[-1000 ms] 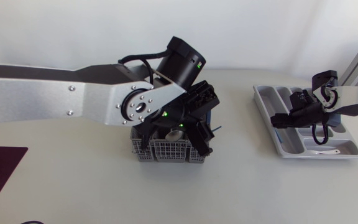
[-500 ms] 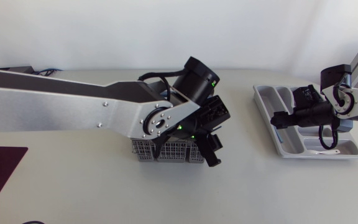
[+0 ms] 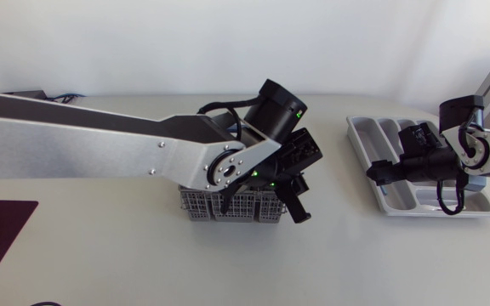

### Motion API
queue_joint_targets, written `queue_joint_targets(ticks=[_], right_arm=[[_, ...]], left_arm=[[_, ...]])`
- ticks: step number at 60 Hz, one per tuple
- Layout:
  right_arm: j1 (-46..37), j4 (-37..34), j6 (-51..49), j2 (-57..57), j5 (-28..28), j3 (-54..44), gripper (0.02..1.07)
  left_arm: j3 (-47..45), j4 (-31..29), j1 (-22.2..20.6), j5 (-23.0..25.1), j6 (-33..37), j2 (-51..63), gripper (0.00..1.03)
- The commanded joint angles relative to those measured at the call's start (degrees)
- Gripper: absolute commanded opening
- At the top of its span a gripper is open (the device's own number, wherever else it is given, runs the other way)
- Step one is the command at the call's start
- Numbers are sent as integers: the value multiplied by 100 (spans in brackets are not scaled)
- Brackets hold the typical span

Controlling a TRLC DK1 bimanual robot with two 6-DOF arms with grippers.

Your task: Sort the cutlery from the basket into the organizer compartments.

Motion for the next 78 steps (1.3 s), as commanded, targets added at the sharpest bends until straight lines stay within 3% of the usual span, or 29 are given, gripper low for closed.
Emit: queue_joint_targets(ticks=[1, 32, 44, 55, 66, 78], right_arm=[[55, 96, -95, -141, -67, -188, 84], [354, 70, -104, -607, -32, -407, 84], [776, -247, -95, -1337, 12, -451, 84], [1382, -651, -87, -2312, -67, -513, 84], [2253, -1178, -34, -3349, -322, -469, 83], [3202, -1591, 177, -3763, -551, -249, 83]], left_arm=[[154, 38, 20, 47, 57, 159, 6], [-241, 144, 64, 12, 22, -535, 3], [-162, 135, 310, 126, -268, -1168, 3], [189, -436, 583, 610, -751, -1651, 3], [576, -1060, 917, 1374, -1736, -1888, 3], [972, -1596, 1286, 2324, -2834, -1809, 3]])
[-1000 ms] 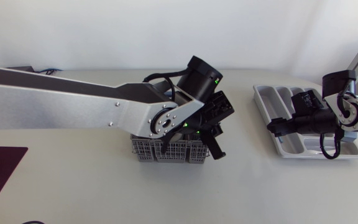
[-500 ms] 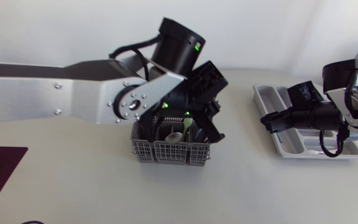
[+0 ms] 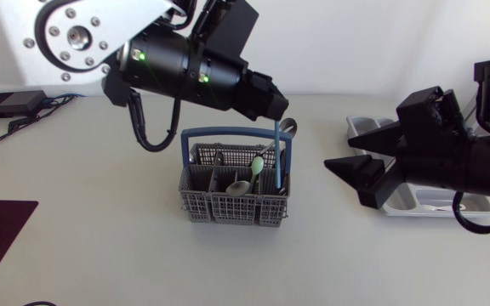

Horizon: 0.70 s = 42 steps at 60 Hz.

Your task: Sort the cutlery from the basket into the organizer compartments.

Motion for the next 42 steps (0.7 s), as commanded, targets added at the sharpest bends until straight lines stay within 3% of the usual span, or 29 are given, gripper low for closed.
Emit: queue_joint_targets(ticks=[1, 14, 27, 42], right_arm=[[315, -188, 197, -60, -171, 118, 83], [499, -338, 487, 177, -645, 514, 83], [772, -329, 689, 617, -663, 769, 82], [903, -65, 715, 889, -628, 566, 64]], left_arm=[[299, -193, 169, 348, -673, 25, 3], [422, -466, 292, 1025, -1376, 192, 3], [404, -466, 301, 1148, -1569, 315, 3], [413, -413, 301, 1183, -1736, 324, 3]])
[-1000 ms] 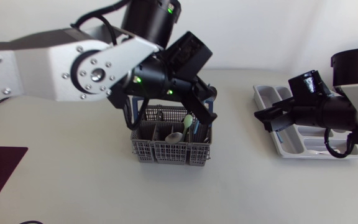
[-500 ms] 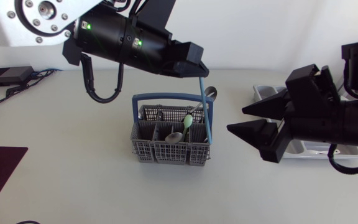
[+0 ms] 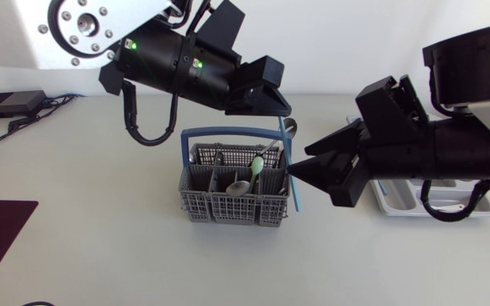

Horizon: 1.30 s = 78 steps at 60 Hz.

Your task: Sort the cutlery from the basket into the organizer compartments.

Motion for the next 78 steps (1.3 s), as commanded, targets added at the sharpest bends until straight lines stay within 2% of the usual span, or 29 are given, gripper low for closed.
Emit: queue_joint_targets(ticks=[1, 5, 17, 20, 22, 31, 43, 49, 54, 63, 71, 78], right_arm=[[125, 160, 147, 105, 4, -92, 63], [169, 213, 156, 166, 22, -127, 61], [292, 248, 147, 280, 22, -127, 42], [292, 257, 147, 316, 22, -135, 36], [292, 257, 147, 377, 22, -144, 27], [292, 292, 147, 403, 22, -179, 9], [292, 292, 138, 377, 13, -215, 8], [292, 257, 138, 368, -5, -241, 8], [292, 239, 121, 368, -5, -302, 8], [292, 222, 59, 324, -5, -478, 8], [125, 195, -29, 254, 4, -619, 8], [-358, 107, -134, 96, -93, -663, 8]], left_arm=[[159, 11, 36, 95, -204, 85, 3], [177, 37, 36, 95, -248, 94, 3], [221, 99, 98, 147, -345, 138, 3], [230, 99, 107, 156, -345, 138, 3], [238, 108, 133, 209, -380, 138, 3], [230, 125, 151, 218, -389, 138, 3], [238, 178, 168, 253, -486, 138, 5], [274, 195, 186, 262, -512, 94, 26], [317, 345, 221, 262, -617, 15, 39], [546, 556, 335, 262, -767, -55, 56], [792, 591, 520, 262, -846, -126, 60], [854, 573, 731, 253, -767, -284, 60]])
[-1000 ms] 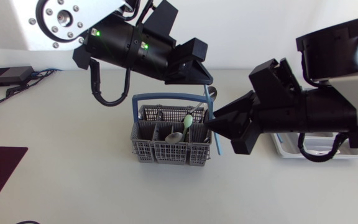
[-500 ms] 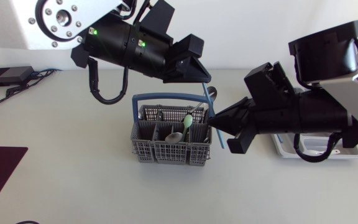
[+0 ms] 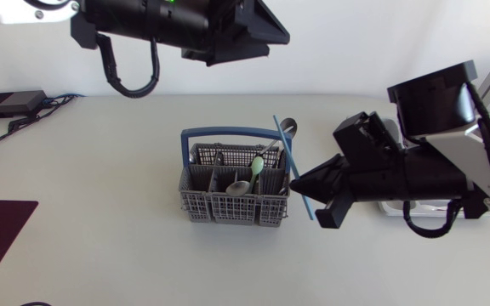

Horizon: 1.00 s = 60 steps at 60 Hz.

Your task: Sort the cutlery from the basket into the organizer compartments.

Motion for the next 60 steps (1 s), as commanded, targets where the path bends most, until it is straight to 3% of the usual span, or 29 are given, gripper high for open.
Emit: queue_joint_targets(ticks=[1, 11, 26, 37, 60], right_arm=[[-389, -96, -139, -199, -108, -143, 8], [-1461, -193, -376, -287, -249, -151, 8], [-3096, 168, -736, 504, -178, -37, 8], [-3685, 660, -780, 1602, 261, 270, 8], [-4028, 1046, -552, 3536, 1105, 1246, 8]], left_arm=[[185, 42, 178, 63, -47, -258, 60], [-167, -90, 512, 10, 612, -653, 60], [-1186, -345, 477, -1080, 2071, -1216, 60], [-1872, -327, 310, -1748, 2844, -1488, 60], [-3155, -204, -95, -2275, 4277, -1840, 60]])
